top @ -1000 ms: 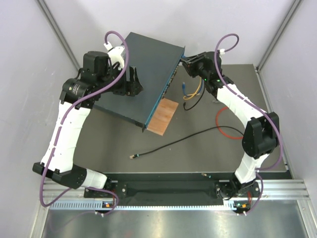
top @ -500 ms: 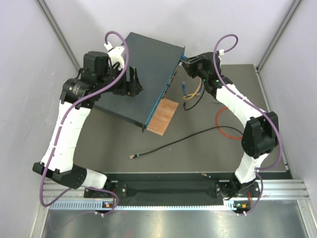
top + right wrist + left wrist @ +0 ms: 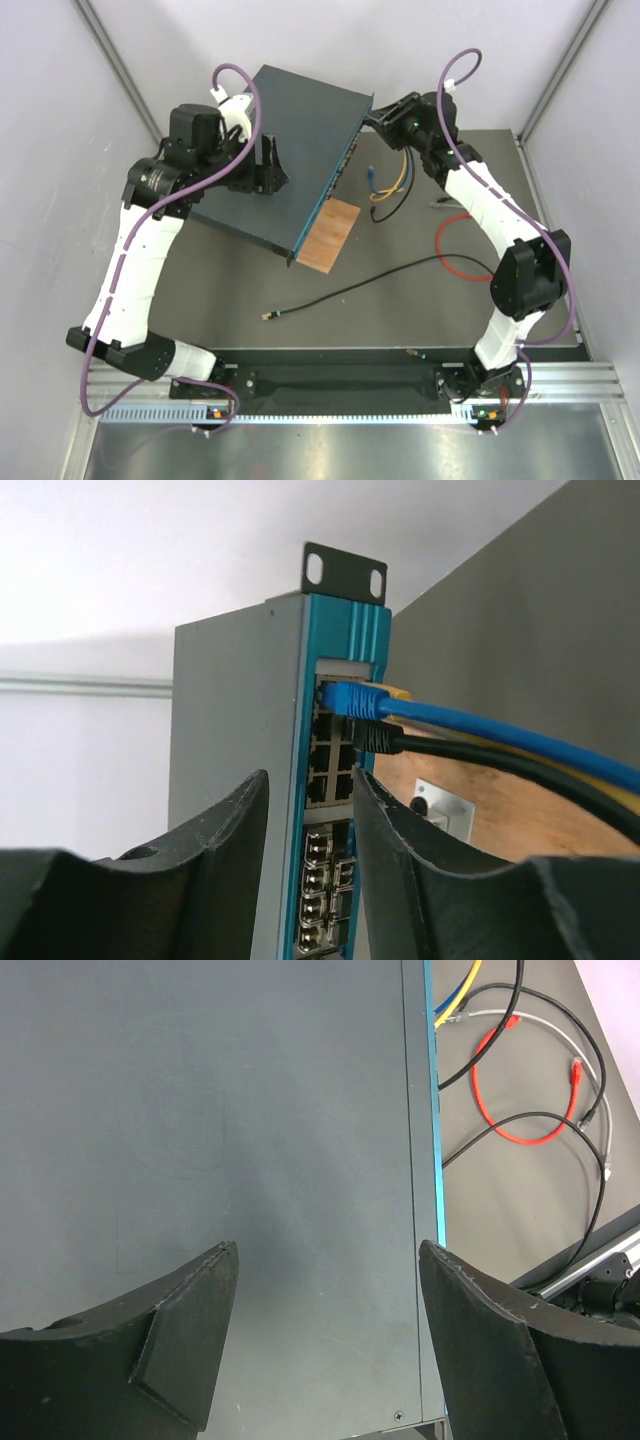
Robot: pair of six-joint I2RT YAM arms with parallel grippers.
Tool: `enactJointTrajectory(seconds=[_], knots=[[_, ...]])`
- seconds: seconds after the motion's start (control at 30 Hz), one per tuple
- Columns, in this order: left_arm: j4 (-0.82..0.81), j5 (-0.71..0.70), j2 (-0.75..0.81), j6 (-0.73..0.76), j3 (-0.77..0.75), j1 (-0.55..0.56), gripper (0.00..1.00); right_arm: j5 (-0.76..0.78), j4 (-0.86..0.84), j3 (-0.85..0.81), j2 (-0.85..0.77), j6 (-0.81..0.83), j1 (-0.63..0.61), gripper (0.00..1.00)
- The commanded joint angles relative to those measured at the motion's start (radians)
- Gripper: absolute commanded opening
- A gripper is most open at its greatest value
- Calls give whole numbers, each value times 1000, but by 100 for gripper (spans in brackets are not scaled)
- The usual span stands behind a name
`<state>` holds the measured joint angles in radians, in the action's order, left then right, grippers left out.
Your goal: Pull the plug from the switch port
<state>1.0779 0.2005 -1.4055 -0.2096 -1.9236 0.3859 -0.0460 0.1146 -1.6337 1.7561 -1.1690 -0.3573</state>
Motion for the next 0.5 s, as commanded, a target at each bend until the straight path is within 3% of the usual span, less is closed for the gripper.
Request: enactJointTrajectory(seconds=[0.0,0.27,0.47], knots=[[13,-10,-7,10,3,-1,78,-98,-13,-110,-14,112,33,40],[37,-13,-65,-27,-37,-1,75,-383,-107,-150,39,154,130,40],[16,-26,-64,-40,-35,-1,75,-436,-84,-175,28,227,156,43]])
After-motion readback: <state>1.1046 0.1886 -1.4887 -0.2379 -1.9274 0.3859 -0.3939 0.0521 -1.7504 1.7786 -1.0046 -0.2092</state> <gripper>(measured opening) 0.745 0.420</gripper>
